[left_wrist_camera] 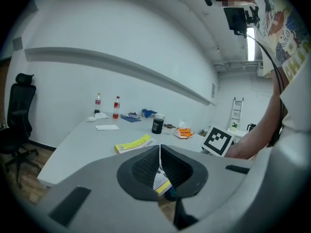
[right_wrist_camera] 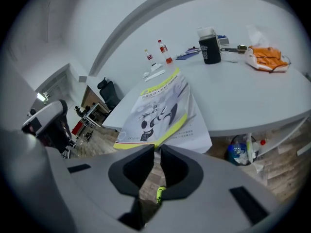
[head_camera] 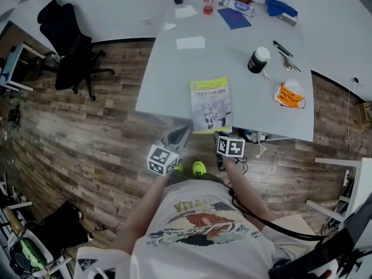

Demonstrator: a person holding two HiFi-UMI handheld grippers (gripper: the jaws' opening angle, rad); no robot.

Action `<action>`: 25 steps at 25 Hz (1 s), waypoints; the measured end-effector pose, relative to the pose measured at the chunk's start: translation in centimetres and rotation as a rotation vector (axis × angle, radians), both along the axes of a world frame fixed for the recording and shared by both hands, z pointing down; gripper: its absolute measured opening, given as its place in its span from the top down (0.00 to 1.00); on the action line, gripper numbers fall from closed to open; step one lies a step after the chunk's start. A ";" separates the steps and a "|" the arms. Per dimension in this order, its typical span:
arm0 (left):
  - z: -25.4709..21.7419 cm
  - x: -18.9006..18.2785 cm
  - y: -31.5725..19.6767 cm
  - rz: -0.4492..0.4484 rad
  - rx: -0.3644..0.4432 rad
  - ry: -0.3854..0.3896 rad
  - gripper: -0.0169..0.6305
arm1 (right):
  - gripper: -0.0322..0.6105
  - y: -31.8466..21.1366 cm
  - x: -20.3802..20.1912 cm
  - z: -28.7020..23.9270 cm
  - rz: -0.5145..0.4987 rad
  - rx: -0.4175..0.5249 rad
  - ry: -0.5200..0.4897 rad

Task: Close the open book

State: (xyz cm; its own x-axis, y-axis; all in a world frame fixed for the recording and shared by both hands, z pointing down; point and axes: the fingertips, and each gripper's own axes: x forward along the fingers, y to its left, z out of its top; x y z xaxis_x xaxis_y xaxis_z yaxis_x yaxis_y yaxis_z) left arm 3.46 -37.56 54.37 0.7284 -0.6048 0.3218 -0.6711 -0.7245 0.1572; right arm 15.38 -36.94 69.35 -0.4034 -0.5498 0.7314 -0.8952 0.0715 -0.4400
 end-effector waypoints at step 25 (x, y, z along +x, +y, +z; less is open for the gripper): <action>-6.2 1.5 -0.6 0.013 0.094 0.097 0.95 | 0.90 -1.8 -2.9 -14.2 -0.258 0.487 0.080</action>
State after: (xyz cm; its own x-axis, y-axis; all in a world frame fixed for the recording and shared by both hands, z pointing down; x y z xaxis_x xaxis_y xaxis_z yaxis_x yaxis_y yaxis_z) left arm 4.92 -38.19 48.18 0.7614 -0.6192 0.1919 -0.6464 -0.7476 0.1525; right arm 12.44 -38.70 55.16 -0.5234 -0.7229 0.4510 -0.8510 0.4708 -0.2329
